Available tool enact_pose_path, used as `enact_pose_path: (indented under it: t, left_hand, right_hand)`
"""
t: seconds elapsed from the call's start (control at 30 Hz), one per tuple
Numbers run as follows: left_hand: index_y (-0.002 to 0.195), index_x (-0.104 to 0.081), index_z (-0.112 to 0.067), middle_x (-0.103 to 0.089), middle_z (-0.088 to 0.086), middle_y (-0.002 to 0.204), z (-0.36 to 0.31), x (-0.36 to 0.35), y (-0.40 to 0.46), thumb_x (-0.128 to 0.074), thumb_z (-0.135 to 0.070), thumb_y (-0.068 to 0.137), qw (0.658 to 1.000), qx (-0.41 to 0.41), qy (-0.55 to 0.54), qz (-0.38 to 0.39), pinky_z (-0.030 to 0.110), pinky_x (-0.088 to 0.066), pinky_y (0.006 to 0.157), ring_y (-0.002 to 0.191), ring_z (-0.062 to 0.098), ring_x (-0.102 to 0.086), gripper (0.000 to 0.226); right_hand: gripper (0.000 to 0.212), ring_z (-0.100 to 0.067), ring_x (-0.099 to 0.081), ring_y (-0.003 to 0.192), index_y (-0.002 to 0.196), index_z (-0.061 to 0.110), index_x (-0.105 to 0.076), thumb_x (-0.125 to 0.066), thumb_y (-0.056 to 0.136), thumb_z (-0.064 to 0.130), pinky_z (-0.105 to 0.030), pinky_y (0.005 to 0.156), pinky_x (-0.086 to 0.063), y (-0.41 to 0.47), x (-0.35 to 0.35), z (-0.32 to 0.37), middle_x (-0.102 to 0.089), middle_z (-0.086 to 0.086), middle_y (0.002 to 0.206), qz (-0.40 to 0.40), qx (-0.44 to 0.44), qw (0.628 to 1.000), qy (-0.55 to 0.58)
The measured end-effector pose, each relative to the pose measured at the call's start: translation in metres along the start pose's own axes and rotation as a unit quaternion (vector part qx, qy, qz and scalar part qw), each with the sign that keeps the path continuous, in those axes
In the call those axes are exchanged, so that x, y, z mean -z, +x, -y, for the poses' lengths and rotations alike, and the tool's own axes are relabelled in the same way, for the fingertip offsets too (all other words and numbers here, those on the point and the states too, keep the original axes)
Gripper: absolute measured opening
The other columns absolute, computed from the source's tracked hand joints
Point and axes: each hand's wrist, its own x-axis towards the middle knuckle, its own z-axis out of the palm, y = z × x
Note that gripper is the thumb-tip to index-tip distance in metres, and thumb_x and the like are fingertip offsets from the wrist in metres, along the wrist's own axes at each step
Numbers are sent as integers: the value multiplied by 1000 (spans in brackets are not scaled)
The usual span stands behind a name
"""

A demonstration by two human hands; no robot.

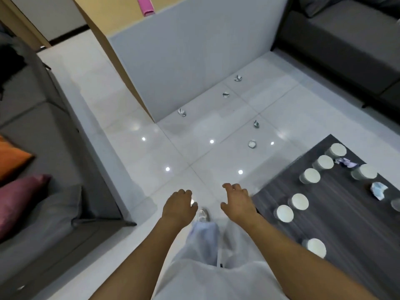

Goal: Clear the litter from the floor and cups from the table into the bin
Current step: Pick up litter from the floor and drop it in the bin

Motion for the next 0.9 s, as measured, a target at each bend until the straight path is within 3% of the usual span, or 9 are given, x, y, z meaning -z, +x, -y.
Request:
enact_pose_path:
  t: [0.23, 0.9]
  left_hand:
    - [131, -46, -11, -52, 7, 127, 31, 99, 125, -41, -36, 98, 1000, -3, 14, -2, 33, -41, 92, 118, 25, -47, 42]
    - [128, -49, -11, -54, 7, 123, 69, 280, 495, -42, -35, 96, 998, 11, 27, 54, 31, -42, 85, 114, 23, -51, 40]
  right_hand:
    - [55, -27, -43, 121, 143, 22, -33, -54, 92, 22, -36, 94, -45, 116, 64, 63, -40, -7, 141, -15, -3, 999, 42]
    - [56, -30, -44, 118, 144, 20, -32, -53, 92, 22, -37, 91, -46, 481, 237, 133, -40, -9, 139, 38, -63, 996, 58]
